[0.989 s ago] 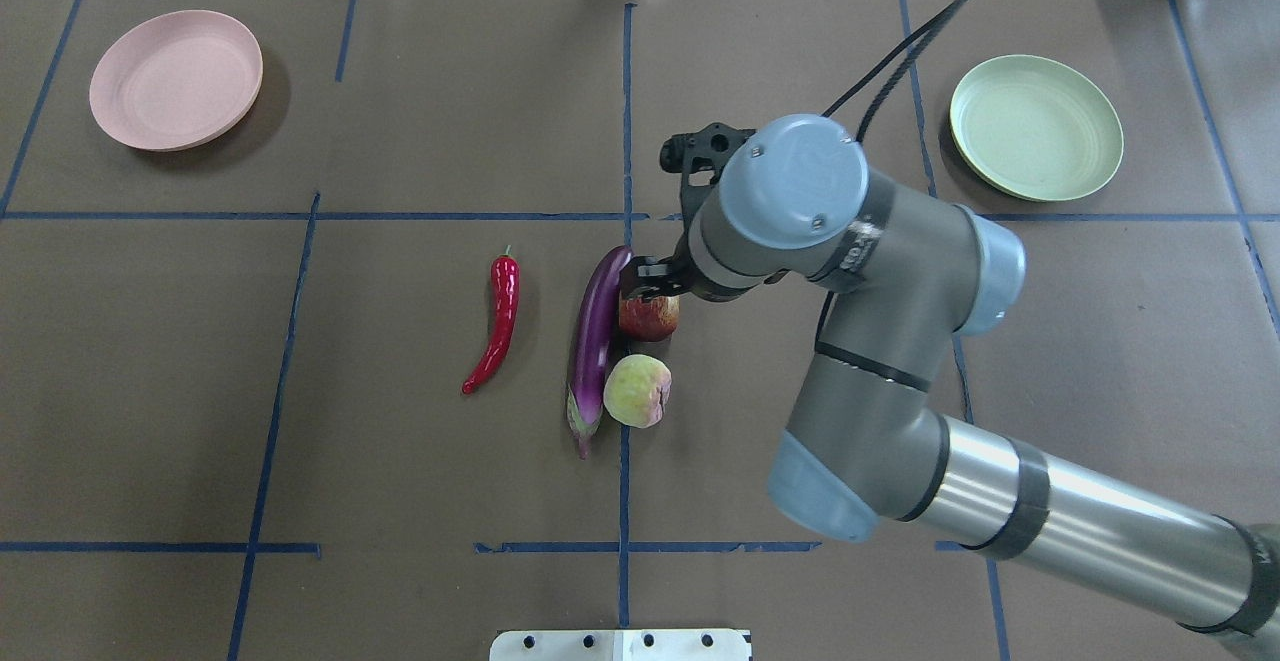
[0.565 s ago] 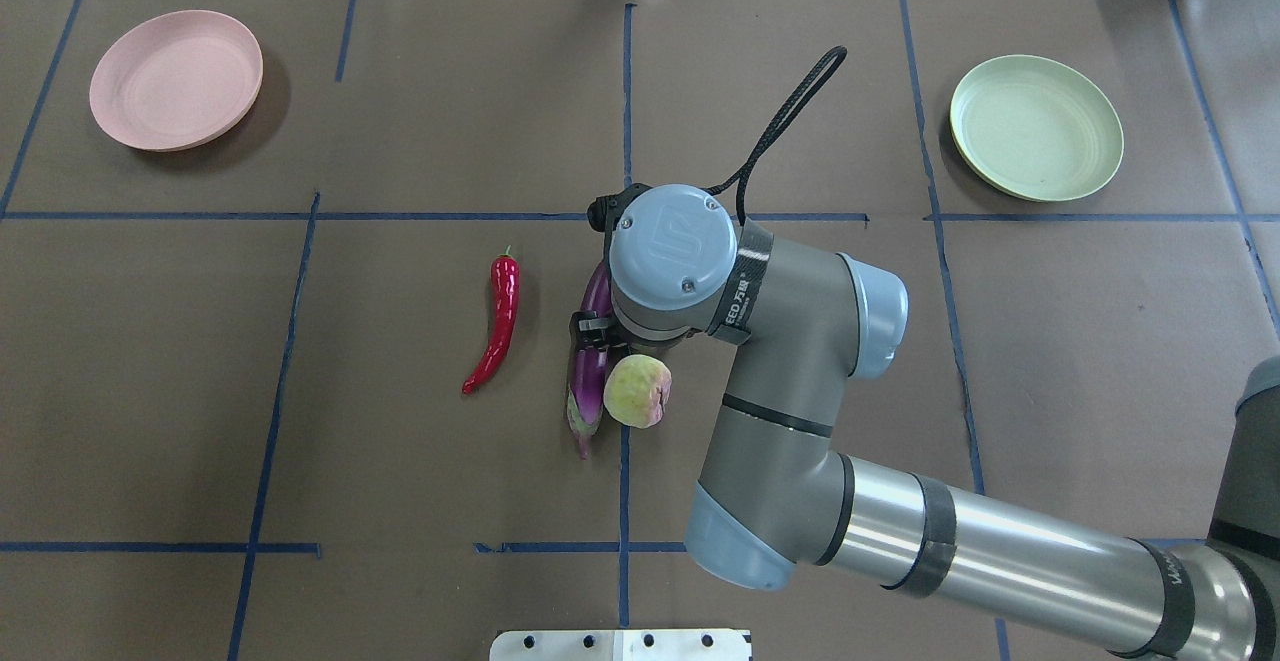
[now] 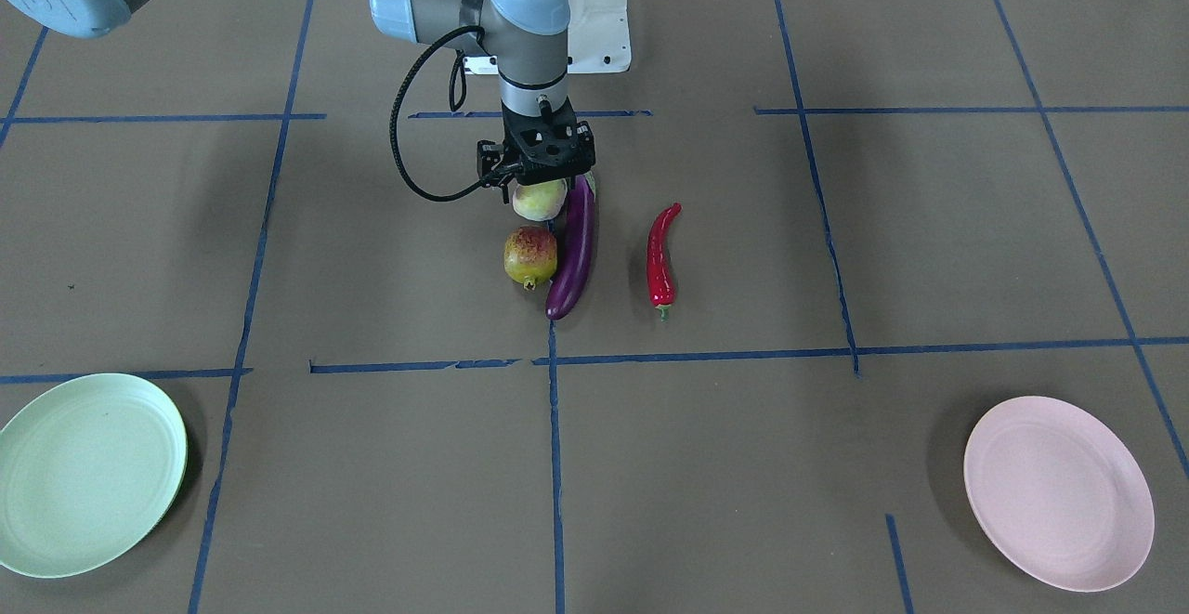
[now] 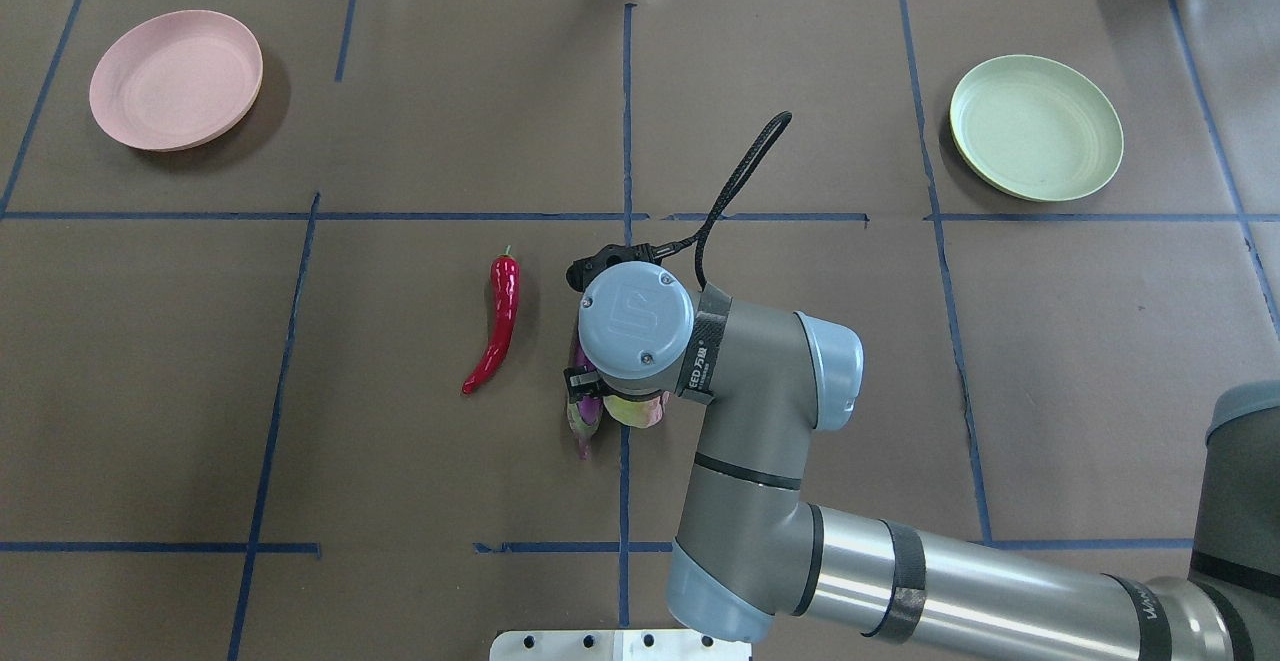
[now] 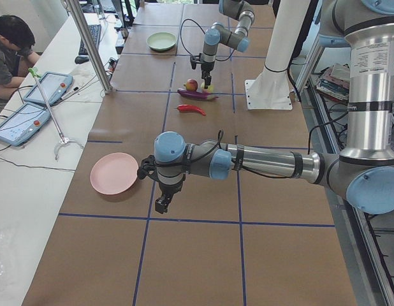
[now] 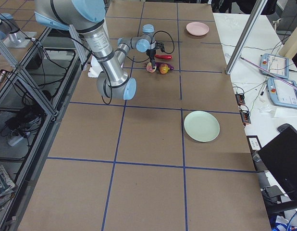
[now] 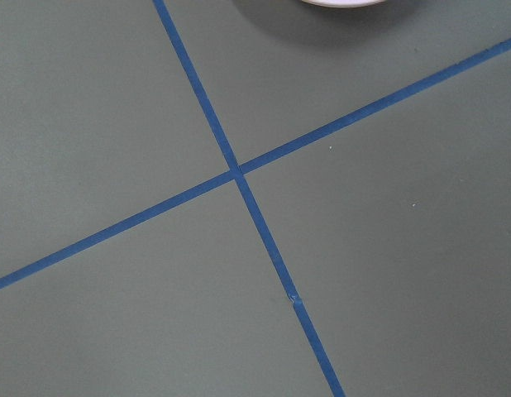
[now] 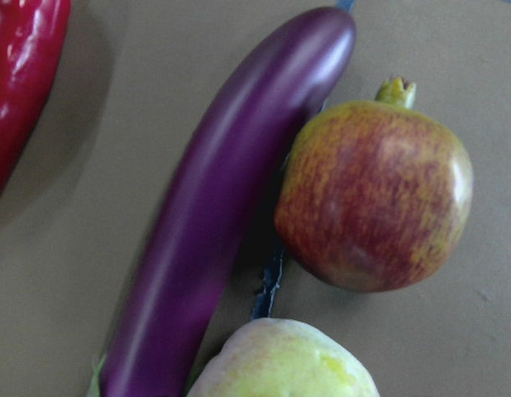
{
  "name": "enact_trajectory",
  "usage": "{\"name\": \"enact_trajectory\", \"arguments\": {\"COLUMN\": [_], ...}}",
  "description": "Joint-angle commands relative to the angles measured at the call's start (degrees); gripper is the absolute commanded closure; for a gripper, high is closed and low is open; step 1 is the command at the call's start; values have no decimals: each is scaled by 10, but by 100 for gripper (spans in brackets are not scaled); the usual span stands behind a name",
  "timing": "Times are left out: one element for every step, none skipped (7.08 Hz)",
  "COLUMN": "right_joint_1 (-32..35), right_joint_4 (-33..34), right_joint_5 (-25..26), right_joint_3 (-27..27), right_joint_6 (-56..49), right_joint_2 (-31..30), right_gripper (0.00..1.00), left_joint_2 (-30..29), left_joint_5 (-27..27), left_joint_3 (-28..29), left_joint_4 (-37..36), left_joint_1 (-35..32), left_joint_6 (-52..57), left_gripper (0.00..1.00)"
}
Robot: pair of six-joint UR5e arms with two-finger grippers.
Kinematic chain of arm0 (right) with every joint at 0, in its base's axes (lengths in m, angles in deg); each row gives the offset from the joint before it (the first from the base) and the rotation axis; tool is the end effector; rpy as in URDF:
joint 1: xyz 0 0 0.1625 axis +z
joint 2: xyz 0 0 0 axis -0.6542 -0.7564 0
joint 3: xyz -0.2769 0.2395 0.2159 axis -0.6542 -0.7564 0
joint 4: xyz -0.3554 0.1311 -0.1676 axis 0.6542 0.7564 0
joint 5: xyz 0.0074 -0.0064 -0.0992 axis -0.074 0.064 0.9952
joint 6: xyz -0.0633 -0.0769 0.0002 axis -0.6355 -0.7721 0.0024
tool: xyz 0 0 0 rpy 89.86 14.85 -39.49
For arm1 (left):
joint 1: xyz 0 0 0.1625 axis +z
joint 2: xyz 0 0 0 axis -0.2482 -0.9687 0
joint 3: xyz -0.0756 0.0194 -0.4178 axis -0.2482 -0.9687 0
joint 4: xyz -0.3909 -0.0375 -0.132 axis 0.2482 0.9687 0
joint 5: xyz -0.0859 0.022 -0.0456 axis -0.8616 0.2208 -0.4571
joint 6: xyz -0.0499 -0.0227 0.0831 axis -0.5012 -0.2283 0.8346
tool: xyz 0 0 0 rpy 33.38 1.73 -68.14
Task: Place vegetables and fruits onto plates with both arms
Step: 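Reach the right gripper down and grasp the yellow-green peach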
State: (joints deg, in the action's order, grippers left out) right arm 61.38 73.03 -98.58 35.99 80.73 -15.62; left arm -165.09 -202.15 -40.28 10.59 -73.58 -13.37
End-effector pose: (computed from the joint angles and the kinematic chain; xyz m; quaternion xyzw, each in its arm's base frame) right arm -0.6214 -0.3617 0.1928 0.1025 -0.3555 -0.0974 0.9239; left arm -0.0495 -0.4700 0.6049 0.1187 0.3475 0.1843 0.9117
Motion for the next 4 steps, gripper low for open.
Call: {"name": "enact_trajectory", "arguments": {"right_joint_1": [-5,-2,7,20], "right_joint_4": [7,23,56,115], "right_joint_5": [1,1,-2,-11], "right_joint_3": [-2,6,32,91], "right_joint_6": [-12,-12,-13,-22], "right_joint_2": [3,6,7,7], "right_gripper": [34,80,87,88], "left_joint_2": [1,1,0,1], "left_joint_5": [0,0,0,0], "left_joint_3": [1,1,1,1], "left_joint_4": [-1,-1,-1,-1], "left_joint_1": [1,1,1,5], "left_joint_6": [0,0,0,0], "left_gripper": [0,0,0,0]}}
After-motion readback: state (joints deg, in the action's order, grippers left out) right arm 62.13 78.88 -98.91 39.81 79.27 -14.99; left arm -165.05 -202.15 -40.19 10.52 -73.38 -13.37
